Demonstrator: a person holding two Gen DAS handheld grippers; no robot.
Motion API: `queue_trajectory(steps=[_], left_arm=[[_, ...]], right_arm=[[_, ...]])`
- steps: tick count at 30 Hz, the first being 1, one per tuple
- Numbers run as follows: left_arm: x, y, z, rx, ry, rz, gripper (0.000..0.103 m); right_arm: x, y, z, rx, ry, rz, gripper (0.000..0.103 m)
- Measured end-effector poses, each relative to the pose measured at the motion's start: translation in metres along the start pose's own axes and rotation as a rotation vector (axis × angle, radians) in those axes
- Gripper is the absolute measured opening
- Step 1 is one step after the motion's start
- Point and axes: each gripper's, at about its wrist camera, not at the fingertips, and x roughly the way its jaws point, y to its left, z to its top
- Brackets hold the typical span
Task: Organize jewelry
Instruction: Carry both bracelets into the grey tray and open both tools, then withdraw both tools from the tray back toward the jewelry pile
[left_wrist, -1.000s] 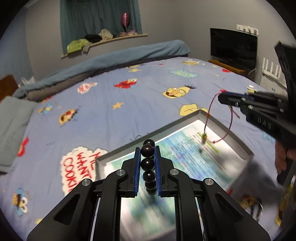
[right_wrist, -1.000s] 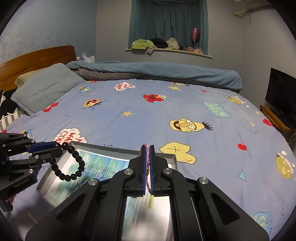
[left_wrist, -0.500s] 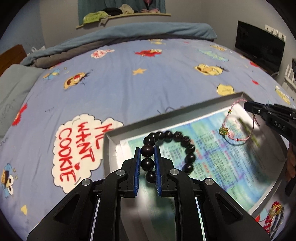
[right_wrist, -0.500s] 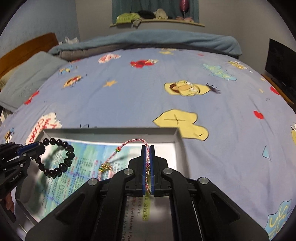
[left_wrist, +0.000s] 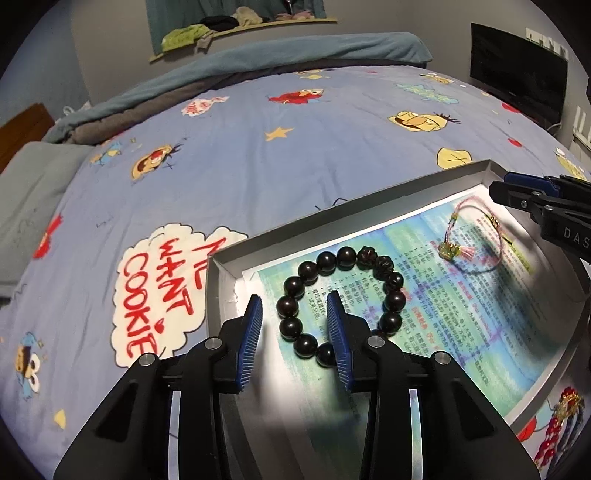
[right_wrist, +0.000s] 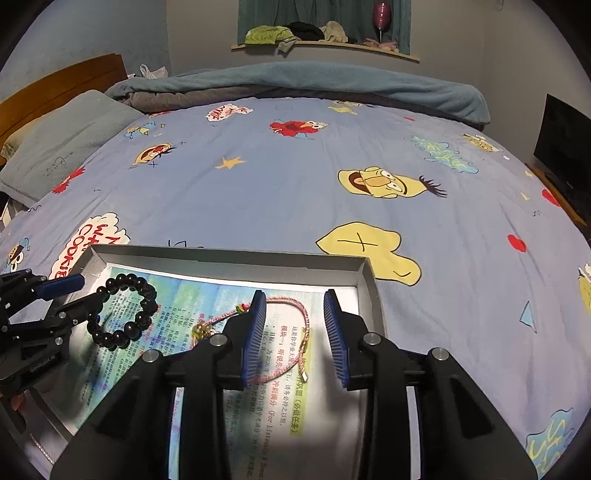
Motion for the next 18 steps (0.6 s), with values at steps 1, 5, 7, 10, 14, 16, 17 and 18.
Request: queue_trajectory(steps=[1,5,7,10,14,16,17,18], left_arm=[[-0.003,0.001,0.0,-0.005,-0.008,-0.001,0.041],[-0.02,0.005,0.001,-0.024,-0.048,0.011,0.063],[-0.03,0.008,0.0,-0.039,-0.064,0.015,0.07],[-0.048,0.013,-0.002,-0.064,-0.1,0.04,0.085],[-0.076,0.02,-0.011,-0.114,-0.139,0.024,0.092],[-0.089,0.021,-0.018,-0.127,-0.153,0.02,0.093],[-0.095,0.021,-0.022,-0.131,-0.158,0.013,0.093],[-0.101,0.021,-0.025,-0.136,-0.165,0.002,0.094]], right_arm=[[-0.003,0.0,0.0,0.001,-0.002,0.003,0.037],[-0.018,0.002,-0.001,-0.008,-0.026,0.002,0.059],[-0.028,0.003,-0.002,-0.013,-0.036,0.001,0.068],[-0.044,0.004,-0.004,-0.015,-0.054,0.003,0.084],[-0.069,0.003,-0.011,-0.009,-0.075,-0.002,0.096],[-0.083,0.002,-0.017,-0.003,-0.08,-0.003,0.097],[-0.089,0.002,-0.021,-0.001,-0.08,-0.003,0.097],[-0.094,0.001,-0.025,0.002,-0.08,0.0,0.097]])
